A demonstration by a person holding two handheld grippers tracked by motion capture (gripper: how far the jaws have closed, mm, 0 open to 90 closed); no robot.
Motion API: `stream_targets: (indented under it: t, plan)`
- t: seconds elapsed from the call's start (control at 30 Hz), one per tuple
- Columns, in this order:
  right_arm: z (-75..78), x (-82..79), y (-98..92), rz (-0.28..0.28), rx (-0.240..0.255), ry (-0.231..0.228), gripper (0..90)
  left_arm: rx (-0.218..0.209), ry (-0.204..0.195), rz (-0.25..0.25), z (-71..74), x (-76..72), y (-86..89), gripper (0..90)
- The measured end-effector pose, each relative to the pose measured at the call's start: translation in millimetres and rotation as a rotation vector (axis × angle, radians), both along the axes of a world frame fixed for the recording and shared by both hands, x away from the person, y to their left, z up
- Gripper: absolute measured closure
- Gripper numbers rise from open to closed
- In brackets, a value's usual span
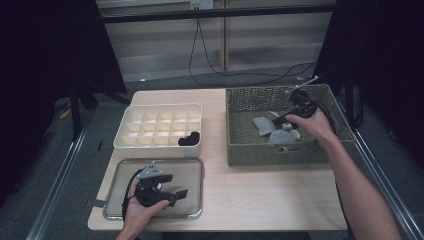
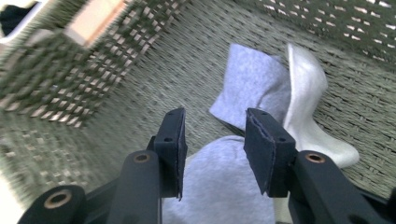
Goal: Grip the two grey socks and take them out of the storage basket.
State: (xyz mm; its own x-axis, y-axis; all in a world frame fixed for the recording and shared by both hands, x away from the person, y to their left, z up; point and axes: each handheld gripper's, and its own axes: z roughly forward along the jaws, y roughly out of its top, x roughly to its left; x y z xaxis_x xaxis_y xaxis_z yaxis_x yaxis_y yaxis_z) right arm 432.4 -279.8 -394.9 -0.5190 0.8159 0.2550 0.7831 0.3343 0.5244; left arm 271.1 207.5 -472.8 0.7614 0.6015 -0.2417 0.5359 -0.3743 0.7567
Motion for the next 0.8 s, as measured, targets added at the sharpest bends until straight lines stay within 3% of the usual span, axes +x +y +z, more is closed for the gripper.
stream_targets:
  t: [0.23,0.33,0.67,0.8]
  plan:
    - [-13.1,8.5,-2.4,0.014,-0.050,0.053,55.5,0.003,-0.001,0.010,0.1,1.5,3.7,14.5]
    - [-18.0,12.8,-5.1,0.011,-0.038,0.057,53.9,0.003,0.002,0.015,-0.1,1.5,3.3,14.5]
    - [-30.1,21.3,-4.8,0.026,-0.077,0.117,53.0,0.014,0.006,0.002,-1.5,0.9,1.6,14.1]
    - [-35.1,23.8,-4.2,0.029,-0.076,0.121,50.3,0.013,0.011,0.003,-2.4,1.2,1.9,14.0]
